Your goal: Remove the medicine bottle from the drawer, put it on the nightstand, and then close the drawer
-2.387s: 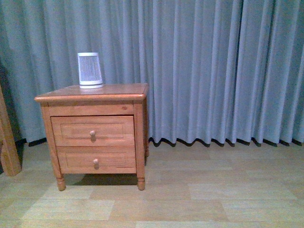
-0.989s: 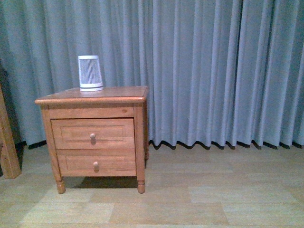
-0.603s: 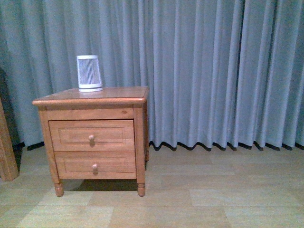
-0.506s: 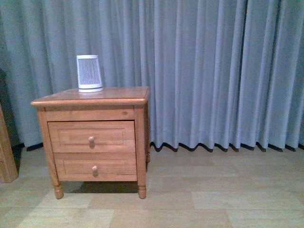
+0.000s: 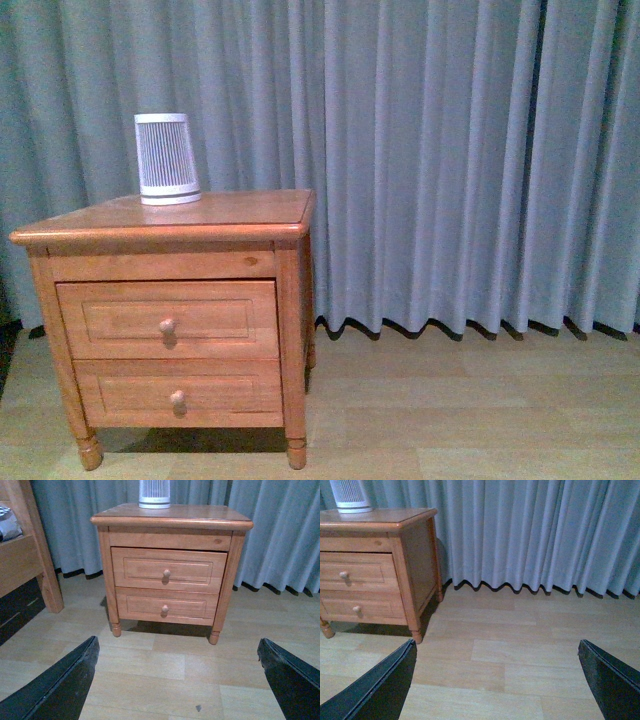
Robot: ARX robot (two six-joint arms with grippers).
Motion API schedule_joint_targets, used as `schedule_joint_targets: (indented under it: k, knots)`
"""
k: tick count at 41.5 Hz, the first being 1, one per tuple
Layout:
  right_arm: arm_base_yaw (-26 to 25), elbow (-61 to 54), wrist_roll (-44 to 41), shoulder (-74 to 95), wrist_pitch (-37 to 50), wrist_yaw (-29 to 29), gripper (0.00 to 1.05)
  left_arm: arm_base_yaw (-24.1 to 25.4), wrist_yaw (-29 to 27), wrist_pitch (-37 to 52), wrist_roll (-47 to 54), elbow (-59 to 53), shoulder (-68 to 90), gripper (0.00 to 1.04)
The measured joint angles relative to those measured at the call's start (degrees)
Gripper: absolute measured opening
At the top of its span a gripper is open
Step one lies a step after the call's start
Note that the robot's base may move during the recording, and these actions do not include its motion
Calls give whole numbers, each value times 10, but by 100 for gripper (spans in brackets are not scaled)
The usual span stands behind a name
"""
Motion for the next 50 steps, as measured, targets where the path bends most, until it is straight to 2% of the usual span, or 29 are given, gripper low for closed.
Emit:
schedule_joint_targets:
  k: [21, 22, 23, 25, 29, 33, 38, 43, 50]
  knots:
    - [0, 0, 0, 0, 0, 0, 98, 0, 1, -1, 0, 0, 1, 98]
    - [0, 0, 0, 0, 0, 0, 98, 4, 17, -16, -8, 5, 8, 98]
    - [0, 0, 0, 0, 0, 0, 98, 11, 55, -62, -27, 24, 36, 98]
    - [0, 0, 0, 0, 0, 0, 98, 16, 81, -65, -38, 33, 82, 98]
    - [0, 0, 0, 0, 0, 0, 98, 26, 104, 24, -51, 35, 199, 98]
    - [0, 0, 0, 0, 0, 0, 98, 32, 109, 204, -49, 57, 381, 98]
    - [0, 0, 0, 0, 0, 0, 98, 39, 121, 417, -43, 144, 657, 98]
    - [0, 0, 0, 0, 0, 0, 98, 39, 116, 481, -33, 225, 825, 98]
    - [0, 0, 0, 0, 0, 0, 98, 35, 101, 473, -24, 379, 1043, 98]
